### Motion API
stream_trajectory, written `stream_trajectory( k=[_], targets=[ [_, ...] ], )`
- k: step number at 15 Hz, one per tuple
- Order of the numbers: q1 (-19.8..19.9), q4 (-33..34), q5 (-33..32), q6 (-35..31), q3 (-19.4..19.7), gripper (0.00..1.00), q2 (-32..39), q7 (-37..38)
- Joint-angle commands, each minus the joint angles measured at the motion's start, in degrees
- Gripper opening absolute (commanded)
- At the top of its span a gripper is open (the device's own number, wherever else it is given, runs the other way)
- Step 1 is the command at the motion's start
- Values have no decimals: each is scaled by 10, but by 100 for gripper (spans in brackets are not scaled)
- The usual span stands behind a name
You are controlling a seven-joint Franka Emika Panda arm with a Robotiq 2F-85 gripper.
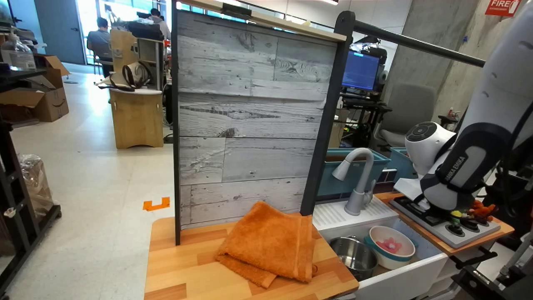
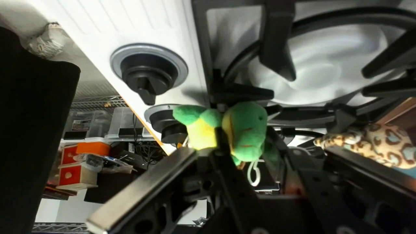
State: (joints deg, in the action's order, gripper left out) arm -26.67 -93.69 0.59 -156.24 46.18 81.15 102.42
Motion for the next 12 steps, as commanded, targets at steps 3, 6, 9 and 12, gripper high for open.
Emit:
stream_trajectory(
  k=[3, 6, 9, 12],
  targets=[
    [17, 0, -24, 28, -32, 3, -48, -35],
    [-9, -90, -52, -19, -53, 2, -139, -127],
    [-41, -170, -34, -76, -62, 3, -223, -211],
    [-66, -240, -49, -109, -90, 3, -309, -261]
  ],
)
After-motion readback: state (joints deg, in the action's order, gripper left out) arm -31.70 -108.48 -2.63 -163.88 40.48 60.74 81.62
